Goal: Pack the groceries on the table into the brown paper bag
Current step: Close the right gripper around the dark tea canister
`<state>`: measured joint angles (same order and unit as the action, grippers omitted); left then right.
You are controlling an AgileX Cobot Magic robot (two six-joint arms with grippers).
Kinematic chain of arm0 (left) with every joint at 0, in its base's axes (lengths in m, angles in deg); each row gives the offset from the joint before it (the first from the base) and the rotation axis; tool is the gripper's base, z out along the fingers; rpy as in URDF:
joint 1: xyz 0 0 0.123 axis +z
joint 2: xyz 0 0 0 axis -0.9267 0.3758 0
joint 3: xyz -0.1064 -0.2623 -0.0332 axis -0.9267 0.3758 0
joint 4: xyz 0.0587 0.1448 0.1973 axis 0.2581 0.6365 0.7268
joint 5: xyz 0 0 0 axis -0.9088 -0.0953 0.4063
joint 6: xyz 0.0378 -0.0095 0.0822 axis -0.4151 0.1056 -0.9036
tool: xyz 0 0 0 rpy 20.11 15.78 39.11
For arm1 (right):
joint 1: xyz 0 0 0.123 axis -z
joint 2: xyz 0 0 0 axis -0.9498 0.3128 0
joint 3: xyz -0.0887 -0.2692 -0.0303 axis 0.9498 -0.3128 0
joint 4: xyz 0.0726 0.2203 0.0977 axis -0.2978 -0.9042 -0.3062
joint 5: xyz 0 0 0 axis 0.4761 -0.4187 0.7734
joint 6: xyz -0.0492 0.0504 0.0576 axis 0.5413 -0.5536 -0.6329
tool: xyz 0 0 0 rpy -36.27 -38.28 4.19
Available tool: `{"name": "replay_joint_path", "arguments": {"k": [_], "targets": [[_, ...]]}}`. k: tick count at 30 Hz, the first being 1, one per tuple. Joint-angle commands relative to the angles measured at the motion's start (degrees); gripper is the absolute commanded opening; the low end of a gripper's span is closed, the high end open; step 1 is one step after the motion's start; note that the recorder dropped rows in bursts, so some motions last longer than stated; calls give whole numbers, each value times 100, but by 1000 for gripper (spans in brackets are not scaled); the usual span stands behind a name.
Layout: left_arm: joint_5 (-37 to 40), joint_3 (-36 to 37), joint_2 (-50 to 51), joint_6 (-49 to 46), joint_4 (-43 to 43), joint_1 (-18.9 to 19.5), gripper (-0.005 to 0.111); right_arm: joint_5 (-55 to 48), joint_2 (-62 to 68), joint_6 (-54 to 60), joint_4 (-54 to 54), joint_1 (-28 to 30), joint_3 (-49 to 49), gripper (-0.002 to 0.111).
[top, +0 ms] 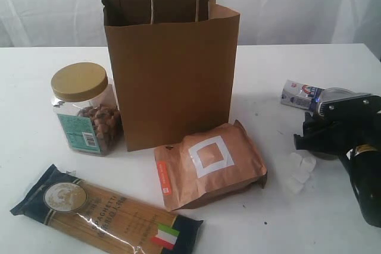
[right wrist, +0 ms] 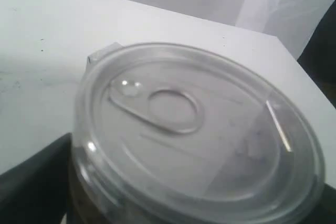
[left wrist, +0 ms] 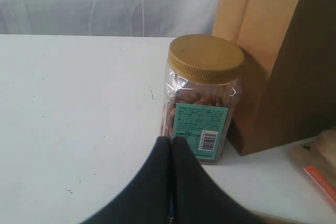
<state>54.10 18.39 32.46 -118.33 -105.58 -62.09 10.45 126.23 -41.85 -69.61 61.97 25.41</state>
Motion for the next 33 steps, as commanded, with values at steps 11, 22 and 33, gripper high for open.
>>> {"name": "replay_joint_path", "arguments": {"k": [11,22,33], "targets": [[36,24,-37,10,-67,-44,0,168,234,-116,188,27,23,11],[36,24,-37,10,-67,-44,0,173,-100,-125,364,27,23,0],[36,24,-37,10,-67,-44,0,-73,-100,-125,443,27,12,0]]}}
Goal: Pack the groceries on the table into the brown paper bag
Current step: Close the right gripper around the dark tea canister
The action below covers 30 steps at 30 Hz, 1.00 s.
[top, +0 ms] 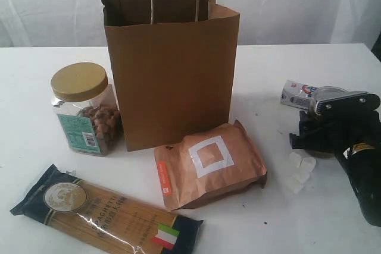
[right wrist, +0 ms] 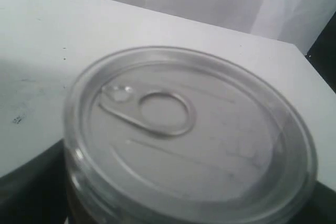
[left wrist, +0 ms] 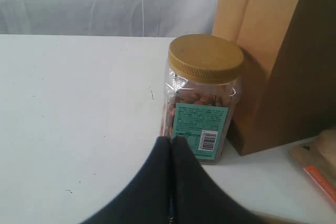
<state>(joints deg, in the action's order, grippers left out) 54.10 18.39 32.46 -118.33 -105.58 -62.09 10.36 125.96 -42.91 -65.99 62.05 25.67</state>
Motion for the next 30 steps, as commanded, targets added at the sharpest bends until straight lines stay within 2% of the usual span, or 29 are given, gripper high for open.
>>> {"name": "replay_joint_path", "arguments": {"k": [1,7,13,17,30], "targets": [[36,24,-37,10,-67,-44,0,-178,-62,-19,80,18,-14,0],[36,24,-37,10,-67,-44,0,-107,-34,-36,-2,18,-14,0],[36,24,-37,10,-67,-44,0,95,-394,-544,101,18,-211,0],[36,24,-37,10,-67,-44,0,182,-568,-299,100,18,-315,0],[36,24,-37,10,-67,-44,0,182,-701,-490,145,18,-339,0]]}}
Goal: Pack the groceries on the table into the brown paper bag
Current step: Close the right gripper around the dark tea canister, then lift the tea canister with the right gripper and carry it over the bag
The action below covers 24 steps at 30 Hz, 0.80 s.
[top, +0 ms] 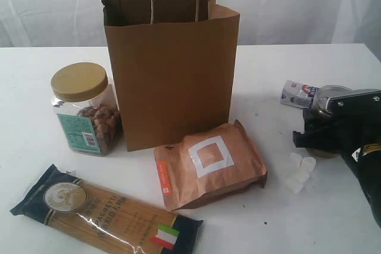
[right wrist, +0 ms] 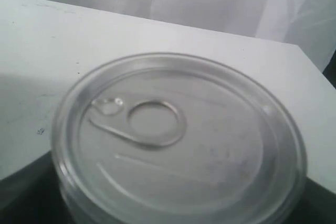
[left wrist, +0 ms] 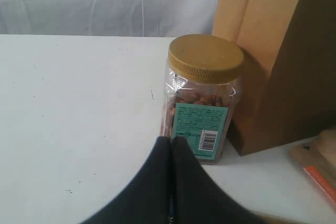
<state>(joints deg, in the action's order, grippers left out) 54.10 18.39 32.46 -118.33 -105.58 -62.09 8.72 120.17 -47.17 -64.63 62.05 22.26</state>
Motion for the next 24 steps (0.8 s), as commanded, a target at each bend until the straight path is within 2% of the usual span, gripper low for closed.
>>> {"name": "replay_joint_path", "arguments": {"k": [1,5,11,24], "targets": [[36,24,-37,10,-67,-44,0,346,-109,-64,9,18,1,0],[36,24,-37,10,-67,-44,0,346,-109,-126,22,18,-7,0],[36,24,-37,10,-67,-44,0,346,-243,-1141,183,18,-7,0],[36,24,-37,10,-67,-44,0,346,-340,-1693,756,18,-7,0]]}}
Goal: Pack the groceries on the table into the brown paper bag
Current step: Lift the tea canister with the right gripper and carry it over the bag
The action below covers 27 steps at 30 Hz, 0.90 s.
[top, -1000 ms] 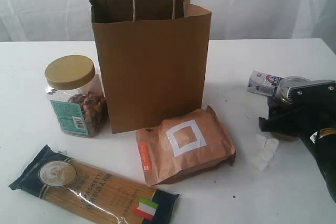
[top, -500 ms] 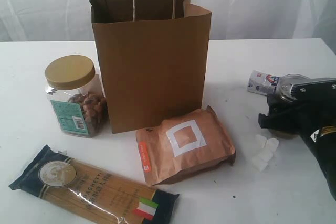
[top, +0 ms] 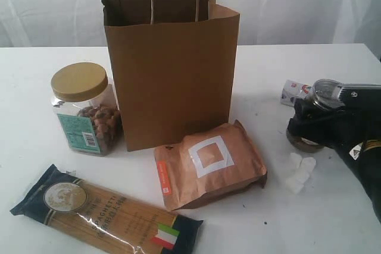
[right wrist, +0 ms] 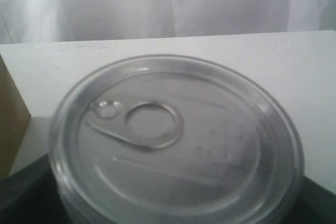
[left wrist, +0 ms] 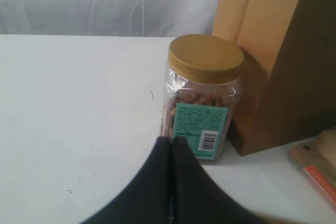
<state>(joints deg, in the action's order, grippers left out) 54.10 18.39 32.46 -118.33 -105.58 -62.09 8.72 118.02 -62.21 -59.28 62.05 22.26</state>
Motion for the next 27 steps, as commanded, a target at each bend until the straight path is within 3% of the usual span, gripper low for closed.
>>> {"name": "replay_joint_path", "arguments": {"k": [1,11,24,27], "targets": [[36,24,-37,10,-67,-44,0,346,-166,-188,264,18,-7,0],[36,24,-37,10,-67,-44,0,168,-1321,-266,244,18,77,0],[36,24,-37,10,-67,-44,0,-2814,-2540,-290,796,18,1917,0],[36,24,-37,10,-67,-44,0,-2975,-2530,-290,1005,18,2465,0]]}}
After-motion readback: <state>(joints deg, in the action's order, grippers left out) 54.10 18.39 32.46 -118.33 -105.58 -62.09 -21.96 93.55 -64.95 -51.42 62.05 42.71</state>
